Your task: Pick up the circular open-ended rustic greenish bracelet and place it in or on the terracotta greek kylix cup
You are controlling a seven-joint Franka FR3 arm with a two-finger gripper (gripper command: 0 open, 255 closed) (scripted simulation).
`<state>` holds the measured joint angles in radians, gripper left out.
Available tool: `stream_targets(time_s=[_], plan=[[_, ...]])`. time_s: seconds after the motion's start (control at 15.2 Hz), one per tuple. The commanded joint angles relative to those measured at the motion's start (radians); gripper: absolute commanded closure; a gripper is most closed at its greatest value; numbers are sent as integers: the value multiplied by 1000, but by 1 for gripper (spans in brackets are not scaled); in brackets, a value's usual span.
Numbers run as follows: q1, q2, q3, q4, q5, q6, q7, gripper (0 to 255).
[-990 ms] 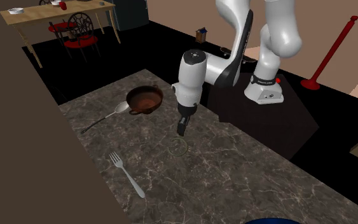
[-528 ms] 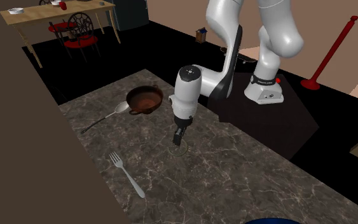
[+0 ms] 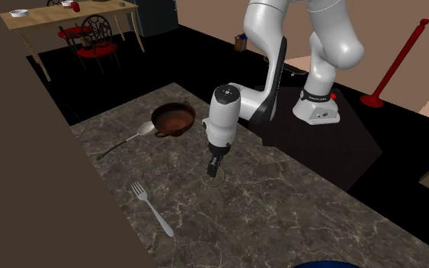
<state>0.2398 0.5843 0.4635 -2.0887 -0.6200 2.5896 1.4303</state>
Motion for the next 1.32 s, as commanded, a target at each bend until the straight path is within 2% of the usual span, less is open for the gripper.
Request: stream_targets(time_s=[0.0, 0.07, 0.13, 0.73, 1.25], plan=[[0, 0, 0, 0, 0, 0, 0, 0], [0, 0, 0, 0, 0, 0, 0, 0], [0, 0, 0, 0, 0, 0, 0, 255], [0, 0, 0, 0, 0, 0, 0, 255], [-50, -91, 65, -21, 76, -64, -56, 255]])
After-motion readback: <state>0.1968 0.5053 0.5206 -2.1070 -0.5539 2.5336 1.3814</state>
